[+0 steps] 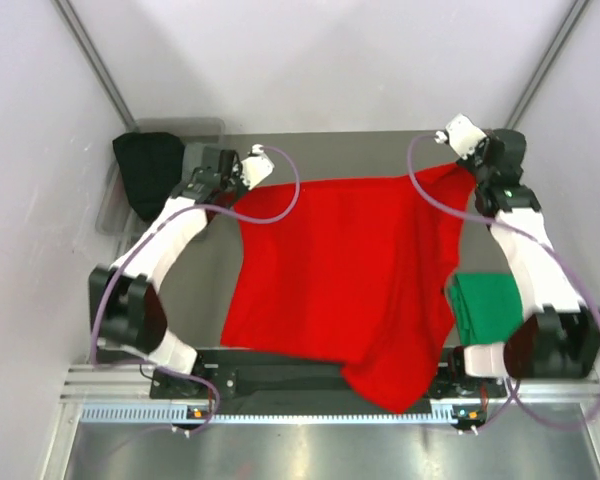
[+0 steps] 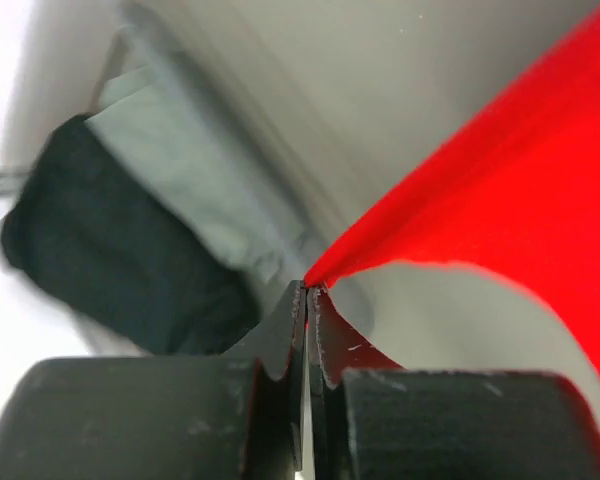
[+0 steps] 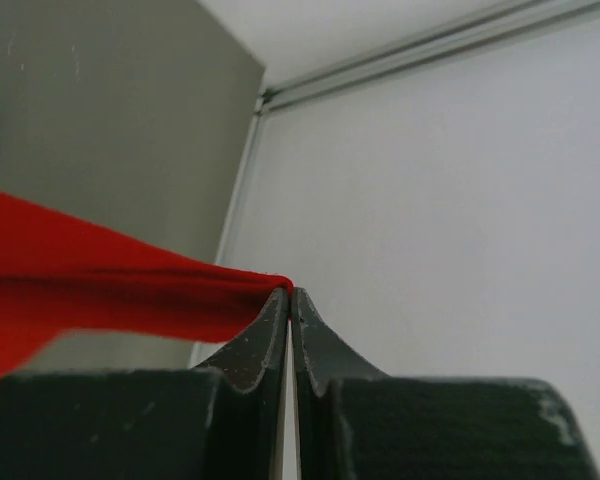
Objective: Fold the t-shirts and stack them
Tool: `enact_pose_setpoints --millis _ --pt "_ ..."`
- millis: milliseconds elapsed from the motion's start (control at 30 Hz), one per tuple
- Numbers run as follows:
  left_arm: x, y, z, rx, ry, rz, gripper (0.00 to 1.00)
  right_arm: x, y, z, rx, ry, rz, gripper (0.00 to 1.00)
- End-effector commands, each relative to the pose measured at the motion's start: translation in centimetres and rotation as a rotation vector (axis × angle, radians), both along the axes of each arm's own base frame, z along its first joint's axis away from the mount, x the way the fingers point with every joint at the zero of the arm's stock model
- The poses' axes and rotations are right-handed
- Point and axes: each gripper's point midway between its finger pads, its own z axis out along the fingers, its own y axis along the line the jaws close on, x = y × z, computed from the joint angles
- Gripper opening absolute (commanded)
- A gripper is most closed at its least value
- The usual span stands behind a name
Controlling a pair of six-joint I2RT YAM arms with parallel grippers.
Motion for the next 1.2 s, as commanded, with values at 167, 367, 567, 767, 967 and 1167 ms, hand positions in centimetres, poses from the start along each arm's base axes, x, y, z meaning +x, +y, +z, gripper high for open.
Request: enact_pose_setpoints --millis 167,367,567,767,967,1167 --pt "11.9 0.5 -3.8 0.062 -0.152 0.086 0.00 11.3 -1.2 -4.0 0.128 -0.037 -0.046 0.00" --pt "17.9 0.6 -7.0 0.099 -0.179 0.121 0.00 16.7 -1.3 -10.8 0.141 0.052 -0.088 0.00" --pt "21.5 -1.1 -7.5 0.059 -0.236 0.097 0.00 19.9 -1.1 -13.1 0.219 0.047 -0.121 0.00" --pt "25.5 -3.8 -6.2 0.098 -0.377 0.042 0.00 24.1 0.9 -13.2 0.248 0.015 -0.102 0.00" --pt "27.4 -5.7 -4.7 0.137 -0.540 0.010 0.00 26.7 3.1 -13.0 0.225 -0.011 -0.077 0.00" --pt "28.4 -7.8 -2.3 0.020 -0.698 -0.018 0.00 26.8 4.5 -13.9 0.255 -0.004 -0.075 0.00"
